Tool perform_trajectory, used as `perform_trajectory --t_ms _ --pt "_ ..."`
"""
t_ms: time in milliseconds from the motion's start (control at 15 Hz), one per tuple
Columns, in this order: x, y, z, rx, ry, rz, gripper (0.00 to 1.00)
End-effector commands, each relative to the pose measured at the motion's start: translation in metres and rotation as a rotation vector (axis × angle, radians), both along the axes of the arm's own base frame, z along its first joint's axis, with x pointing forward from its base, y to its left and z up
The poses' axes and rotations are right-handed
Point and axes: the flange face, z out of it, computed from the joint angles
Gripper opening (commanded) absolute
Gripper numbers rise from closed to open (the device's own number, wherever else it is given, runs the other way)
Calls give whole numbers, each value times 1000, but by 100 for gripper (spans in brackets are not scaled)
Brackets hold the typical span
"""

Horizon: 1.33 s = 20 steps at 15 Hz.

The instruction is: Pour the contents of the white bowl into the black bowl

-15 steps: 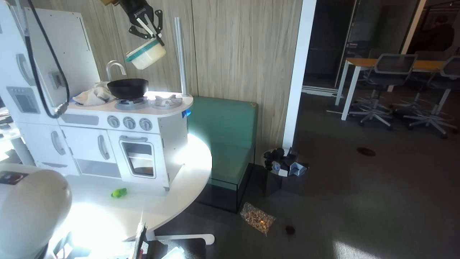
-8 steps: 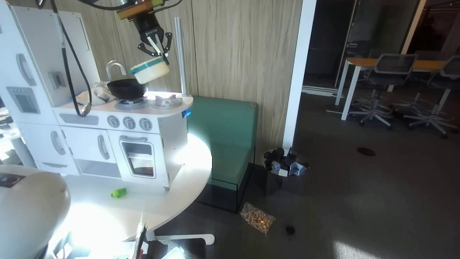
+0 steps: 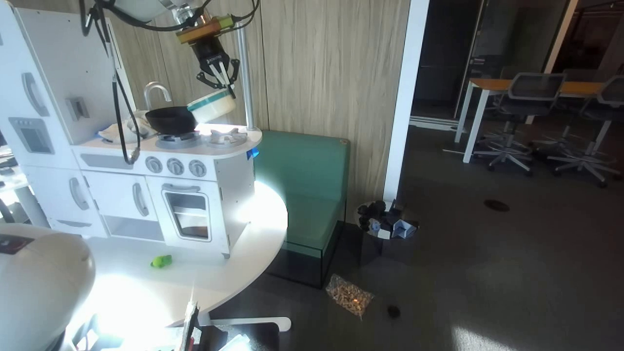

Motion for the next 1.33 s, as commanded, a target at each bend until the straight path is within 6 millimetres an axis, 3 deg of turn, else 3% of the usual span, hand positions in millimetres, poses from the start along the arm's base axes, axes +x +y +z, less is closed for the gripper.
perform_trajectory --t_ms 0,733,1200,1267 --pt "24 2 1 24 -8 64 2" --pt "69 -2 -36 105 32 144 2" --pt "81 -17 -54 161 41 138 4" --pt "82 -19 -56 169 42 137 23"
